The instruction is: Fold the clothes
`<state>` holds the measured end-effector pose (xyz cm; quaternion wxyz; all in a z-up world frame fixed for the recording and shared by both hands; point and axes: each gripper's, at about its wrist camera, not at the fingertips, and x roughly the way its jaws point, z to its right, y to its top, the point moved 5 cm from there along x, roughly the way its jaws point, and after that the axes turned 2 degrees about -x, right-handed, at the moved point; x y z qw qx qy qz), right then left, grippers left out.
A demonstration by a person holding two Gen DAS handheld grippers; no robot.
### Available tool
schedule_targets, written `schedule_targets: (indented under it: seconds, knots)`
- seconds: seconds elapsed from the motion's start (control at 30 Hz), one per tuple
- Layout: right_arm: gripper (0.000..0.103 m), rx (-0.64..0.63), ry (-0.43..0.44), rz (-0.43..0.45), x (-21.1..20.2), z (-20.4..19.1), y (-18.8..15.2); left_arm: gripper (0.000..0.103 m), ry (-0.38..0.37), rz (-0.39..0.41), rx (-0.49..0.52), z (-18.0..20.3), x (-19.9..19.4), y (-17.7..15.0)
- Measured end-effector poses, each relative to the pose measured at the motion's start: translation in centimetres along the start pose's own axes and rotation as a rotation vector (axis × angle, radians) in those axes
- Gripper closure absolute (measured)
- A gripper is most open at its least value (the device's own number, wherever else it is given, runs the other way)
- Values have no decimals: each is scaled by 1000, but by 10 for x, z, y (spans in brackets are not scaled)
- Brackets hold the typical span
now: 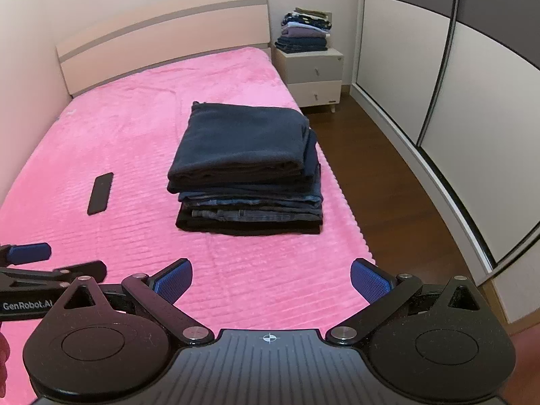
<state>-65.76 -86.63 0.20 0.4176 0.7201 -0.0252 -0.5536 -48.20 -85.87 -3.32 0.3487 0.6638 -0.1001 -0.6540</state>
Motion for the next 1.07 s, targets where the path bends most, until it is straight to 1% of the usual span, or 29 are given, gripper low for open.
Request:
schedule_targets:
  seconds: [0.17, 0.53, 0.87, 1.07]
  knots:
    - [1, -2, 3, -10, 1, 3, -1, 9, 10, -2, 8, 5, 1, 0]
    - [1, 9, 4, -12, 2, 4, -1, 9, 29, -1, 60, 12, 1, -1]
    - [1, 7, 17, -21, 4, 0, -2, 9, 39, 3, 70, 12, 1, 0]
    - [1, 12, 18, -25, 5, -1, -3, 8, 46, 21, 72, 11, -1, 2]
